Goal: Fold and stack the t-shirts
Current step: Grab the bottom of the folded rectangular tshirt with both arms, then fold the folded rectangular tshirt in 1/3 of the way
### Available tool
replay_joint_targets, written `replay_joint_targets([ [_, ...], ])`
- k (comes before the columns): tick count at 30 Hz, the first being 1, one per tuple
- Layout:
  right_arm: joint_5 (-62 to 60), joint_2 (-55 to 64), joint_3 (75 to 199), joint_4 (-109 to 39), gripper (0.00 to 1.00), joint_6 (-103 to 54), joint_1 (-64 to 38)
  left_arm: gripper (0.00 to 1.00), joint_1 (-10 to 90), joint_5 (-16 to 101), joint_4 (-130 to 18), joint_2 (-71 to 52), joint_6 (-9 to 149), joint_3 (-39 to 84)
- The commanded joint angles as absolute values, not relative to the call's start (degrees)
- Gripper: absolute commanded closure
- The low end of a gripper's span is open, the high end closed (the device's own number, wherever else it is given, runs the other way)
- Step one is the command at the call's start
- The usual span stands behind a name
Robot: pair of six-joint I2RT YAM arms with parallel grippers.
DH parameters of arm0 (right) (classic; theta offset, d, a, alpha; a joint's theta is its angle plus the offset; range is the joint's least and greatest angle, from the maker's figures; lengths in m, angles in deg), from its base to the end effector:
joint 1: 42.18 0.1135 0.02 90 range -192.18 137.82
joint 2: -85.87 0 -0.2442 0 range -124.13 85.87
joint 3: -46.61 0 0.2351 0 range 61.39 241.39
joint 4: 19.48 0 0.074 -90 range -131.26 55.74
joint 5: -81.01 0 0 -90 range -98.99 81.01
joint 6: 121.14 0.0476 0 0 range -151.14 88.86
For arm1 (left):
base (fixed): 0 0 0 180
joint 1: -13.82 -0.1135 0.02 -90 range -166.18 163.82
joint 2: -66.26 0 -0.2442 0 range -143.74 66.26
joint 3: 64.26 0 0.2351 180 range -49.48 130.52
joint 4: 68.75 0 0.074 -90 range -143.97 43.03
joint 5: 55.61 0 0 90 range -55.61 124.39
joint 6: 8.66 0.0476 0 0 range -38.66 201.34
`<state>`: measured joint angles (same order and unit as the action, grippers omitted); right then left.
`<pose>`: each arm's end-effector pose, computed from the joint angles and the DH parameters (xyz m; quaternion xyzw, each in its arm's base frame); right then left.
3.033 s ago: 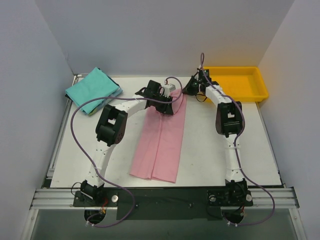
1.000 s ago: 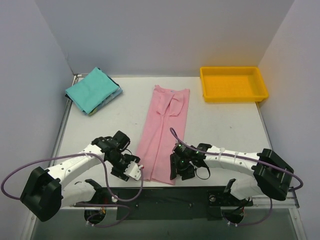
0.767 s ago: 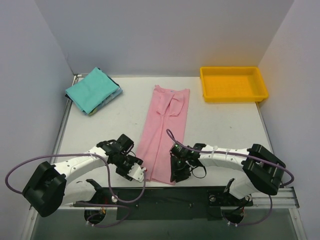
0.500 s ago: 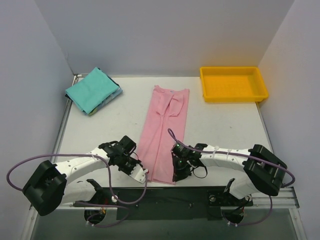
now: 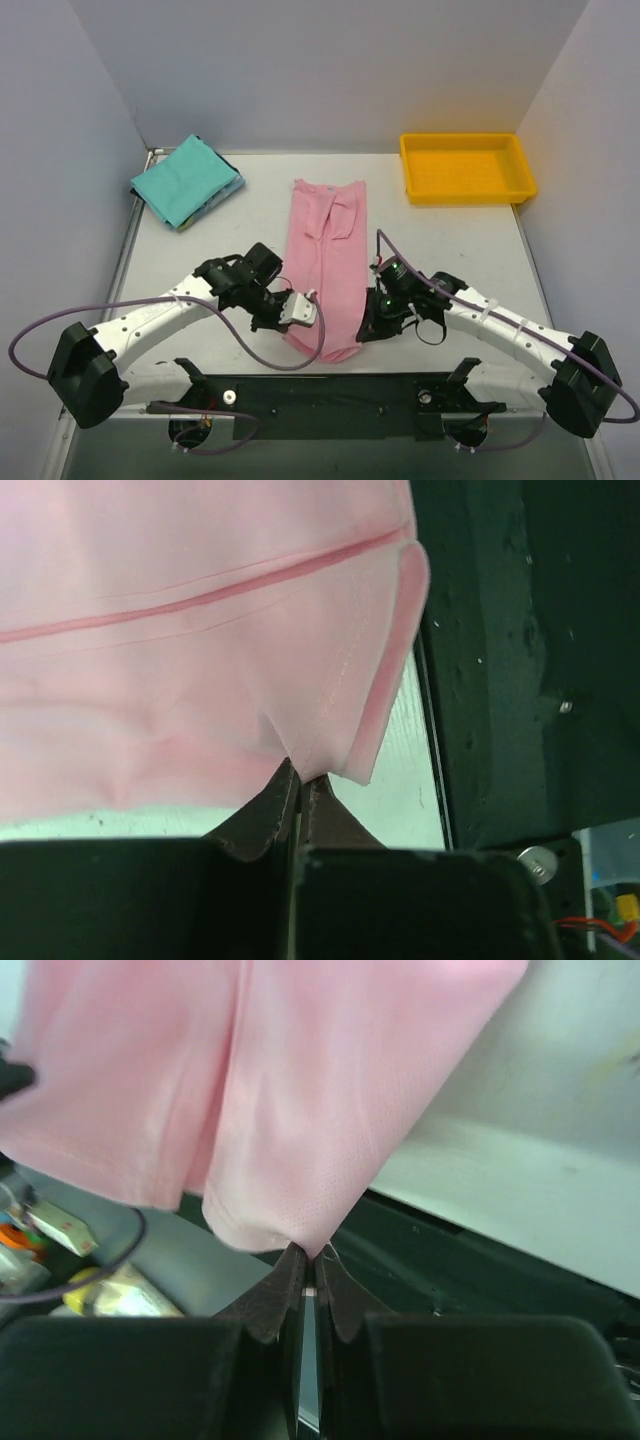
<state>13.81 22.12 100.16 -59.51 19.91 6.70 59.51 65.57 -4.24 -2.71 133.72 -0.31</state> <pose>0.1300 0.1770 0.2003 -0.0498 0.9229 0.3748 0.0722 0.1267 -0.1651 0.2134 0.7471 0.5854 -0.2540 0.1863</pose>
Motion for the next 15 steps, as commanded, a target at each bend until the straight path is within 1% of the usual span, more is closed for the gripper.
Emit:
replay_joint_targets([
  [1,19.1,18.6,107.2,-64.9,1.0,10.2,-3.2,1.0,54.1,69.0,-4.7,-7.5,122.7,6.1],
  [4,22.4,10.7,113.6,-65.2,1.0,4.9,-10.8,1.0,48.0,70.3,-5.4,-13.4,118.3,14.0],
  [7,23.9,1.4,120.1,-65.5,1.0,-0.6,-15.3,1.0,44.4,69.9,-4.5,-23.2,115.2,21.8],
  [10,25.8,-5.2,127.4,-65.6,1.0,-3.5,-19.8,1.0,40.5,70.5,-3.4,-32.0,113.8,29.7],
  [15,27.6,-15.3,135.3,-67.0,1.0,-6.1,-23.5,1.0,36.0,70.3,-6.0,-39.6,112.9,34.6],
])
